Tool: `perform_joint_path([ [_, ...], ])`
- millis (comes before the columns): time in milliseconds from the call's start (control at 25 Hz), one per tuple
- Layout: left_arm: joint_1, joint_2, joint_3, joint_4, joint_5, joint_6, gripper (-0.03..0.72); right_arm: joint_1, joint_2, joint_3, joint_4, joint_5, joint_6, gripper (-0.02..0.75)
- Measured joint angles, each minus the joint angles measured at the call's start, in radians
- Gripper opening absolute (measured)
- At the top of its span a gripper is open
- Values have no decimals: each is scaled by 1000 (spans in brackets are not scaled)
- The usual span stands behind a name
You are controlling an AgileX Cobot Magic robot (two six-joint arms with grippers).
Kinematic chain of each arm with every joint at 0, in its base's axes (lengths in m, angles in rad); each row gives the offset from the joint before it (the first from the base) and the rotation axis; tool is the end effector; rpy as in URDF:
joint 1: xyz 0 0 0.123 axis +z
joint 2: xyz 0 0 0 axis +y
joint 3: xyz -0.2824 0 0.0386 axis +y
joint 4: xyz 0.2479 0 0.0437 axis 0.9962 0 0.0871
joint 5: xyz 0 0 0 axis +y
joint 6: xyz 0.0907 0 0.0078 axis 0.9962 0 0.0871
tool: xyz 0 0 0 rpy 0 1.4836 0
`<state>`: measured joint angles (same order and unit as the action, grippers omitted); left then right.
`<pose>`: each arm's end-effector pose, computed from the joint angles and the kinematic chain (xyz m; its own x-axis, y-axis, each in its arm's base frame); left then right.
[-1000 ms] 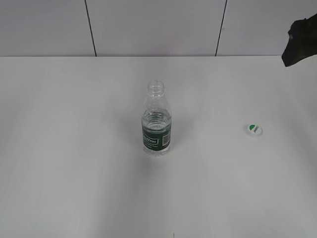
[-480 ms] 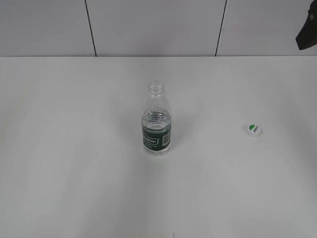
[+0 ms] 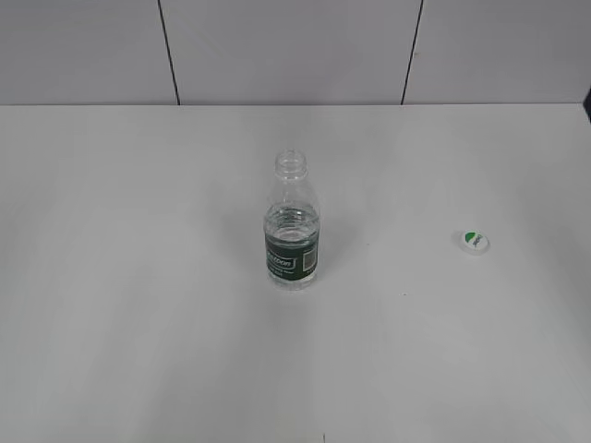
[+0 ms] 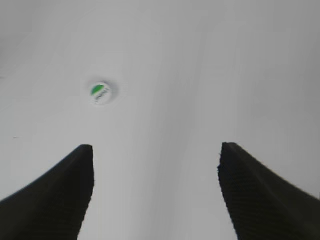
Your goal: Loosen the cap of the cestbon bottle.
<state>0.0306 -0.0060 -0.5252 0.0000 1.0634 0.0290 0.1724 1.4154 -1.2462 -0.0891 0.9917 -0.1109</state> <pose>-0.0089 -0.0003 0.2839 -0.4310 0.0158 -0.9022 -0.0181 0.9995 0.0262 0.2863 0.0430 0.3295 -0.8324 -0.3060 -0.4620 -0.2718 0.9520 -0.1407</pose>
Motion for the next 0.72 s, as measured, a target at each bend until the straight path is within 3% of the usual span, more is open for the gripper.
perform_joint_path([
  [80, 0, 0, 0, 0, 1, 0, 440, -16, 0, 11, -76, 10, 47, 591],
  [240, 0, 0, 0, 0, 1, 0, 440, -95, 0, 18, -101, 16, 77, 591],
  [440, 0, 0, 0, 0, 2, 0, 439, -185, 0, 18, -79, 33, 85, 591],
  [720, 0, 0, 0, 0, 2, 0, 439, -189, -3, 18, 61, 87, 35, 591],
])
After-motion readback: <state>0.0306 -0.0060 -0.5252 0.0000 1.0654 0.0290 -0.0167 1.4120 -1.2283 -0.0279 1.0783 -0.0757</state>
